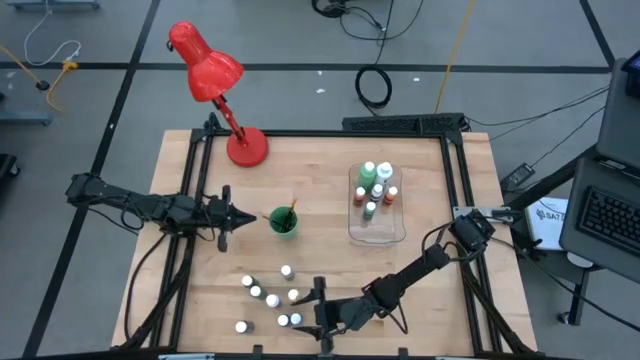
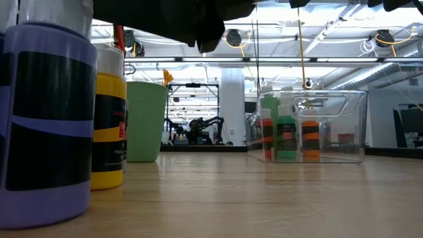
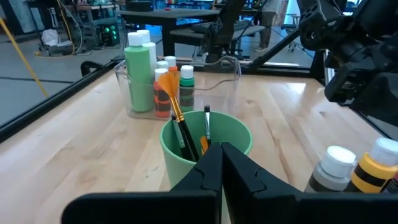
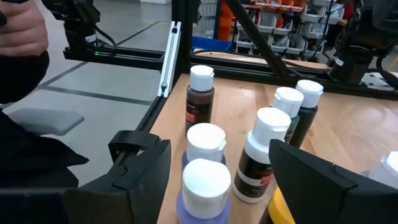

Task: Pick & Place Paint Supplies
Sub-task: Put the small purple paint bottle into the transparent bin

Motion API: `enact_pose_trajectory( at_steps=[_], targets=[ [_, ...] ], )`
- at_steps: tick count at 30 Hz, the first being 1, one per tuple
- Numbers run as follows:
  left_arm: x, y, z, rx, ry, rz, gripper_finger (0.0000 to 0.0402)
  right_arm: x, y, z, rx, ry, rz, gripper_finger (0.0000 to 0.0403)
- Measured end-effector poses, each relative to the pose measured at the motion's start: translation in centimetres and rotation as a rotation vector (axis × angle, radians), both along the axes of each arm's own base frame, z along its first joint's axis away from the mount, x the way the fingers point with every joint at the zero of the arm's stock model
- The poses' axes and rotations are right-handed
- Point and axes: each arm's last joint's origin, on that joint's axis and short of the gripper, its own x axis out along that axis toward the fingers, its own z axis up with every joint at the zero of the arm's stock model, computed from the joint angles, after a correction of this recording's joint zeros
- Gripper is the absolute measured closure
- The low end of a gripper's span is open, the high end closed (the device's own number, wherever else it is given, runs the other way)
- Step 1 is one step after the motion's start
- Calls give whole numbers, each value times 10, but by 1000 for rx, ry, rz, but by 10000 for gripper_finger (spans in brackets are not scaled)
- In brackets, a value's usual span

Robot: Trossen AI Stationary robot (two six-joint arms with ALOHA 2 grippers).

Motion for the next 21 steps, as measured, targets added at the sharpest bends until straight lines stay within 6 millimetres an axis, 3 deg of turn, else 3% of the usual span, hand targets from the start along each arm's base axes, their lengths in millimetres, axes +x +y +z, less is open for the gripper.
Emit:
enact_pose_trajectory(
  at_steps=[21],
  targets=[
    [-2,1,-11,32,110,7,393,0,-3,-4,35,34,-92,140]
  ],
)
